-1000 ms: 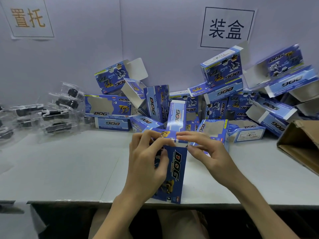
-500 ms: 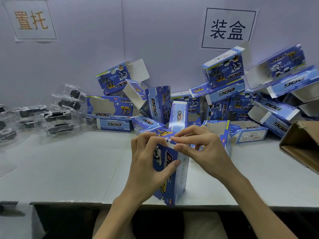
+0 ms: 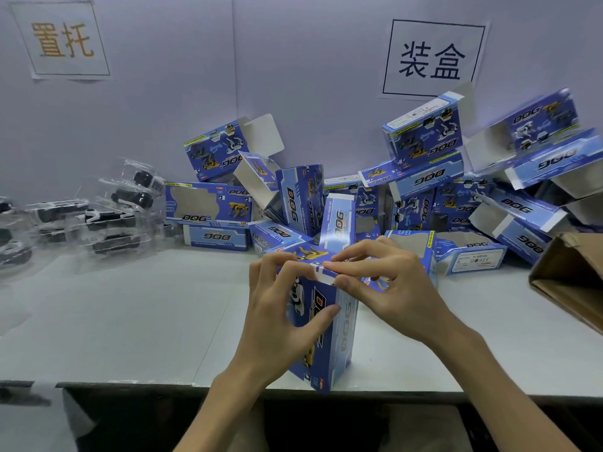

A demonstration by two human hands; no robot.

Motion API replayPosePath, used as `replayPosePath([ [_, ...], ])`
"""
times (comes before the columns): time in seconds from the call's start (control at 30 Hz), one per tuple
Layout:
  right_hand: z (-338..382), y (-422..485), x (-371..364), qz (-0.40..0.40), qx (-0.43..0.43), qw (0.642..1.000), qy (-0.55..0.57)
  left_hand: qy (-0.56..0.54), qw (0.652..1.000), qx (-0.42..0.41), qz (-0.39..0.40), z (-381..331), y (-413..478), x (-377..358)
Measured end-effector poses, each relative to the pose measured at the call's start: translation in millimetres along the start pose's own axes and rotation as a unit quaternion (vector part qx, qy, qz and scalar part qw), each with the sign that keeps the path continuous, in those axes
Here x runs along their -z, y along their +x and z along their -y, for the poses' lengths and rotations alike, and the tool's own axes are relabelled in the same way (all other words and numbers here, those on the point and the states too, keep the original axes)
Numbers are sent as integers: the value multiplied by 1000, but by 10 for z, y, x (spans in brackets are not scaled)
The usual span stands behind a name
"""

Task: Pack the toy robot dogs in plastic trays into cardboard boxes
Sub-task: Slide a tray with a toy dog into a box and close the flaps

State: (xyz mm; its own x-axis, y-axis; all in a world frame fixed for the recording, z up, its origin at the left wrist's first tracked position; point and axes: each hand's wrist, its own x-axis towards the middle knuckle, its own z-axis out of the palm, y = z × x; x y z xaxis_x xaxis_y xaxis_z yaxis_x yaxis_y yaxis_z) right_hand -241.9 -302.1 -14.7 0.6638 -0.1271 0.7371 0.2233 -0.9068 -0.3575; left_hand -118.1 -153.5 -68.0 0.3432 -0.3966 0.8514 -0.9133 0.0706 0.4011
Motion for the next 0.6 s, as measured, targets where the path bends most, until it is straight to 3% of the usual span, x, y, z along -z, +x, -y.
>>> replayPosePath([
  [0.33,116,-38,120,35,32,995,-89,-7,1000,-14,-5,-85,33,2],
  [0.6,194,-14,-95,-59,0,997,-49,-30,999,-6,-24,-128,8,-66],
])
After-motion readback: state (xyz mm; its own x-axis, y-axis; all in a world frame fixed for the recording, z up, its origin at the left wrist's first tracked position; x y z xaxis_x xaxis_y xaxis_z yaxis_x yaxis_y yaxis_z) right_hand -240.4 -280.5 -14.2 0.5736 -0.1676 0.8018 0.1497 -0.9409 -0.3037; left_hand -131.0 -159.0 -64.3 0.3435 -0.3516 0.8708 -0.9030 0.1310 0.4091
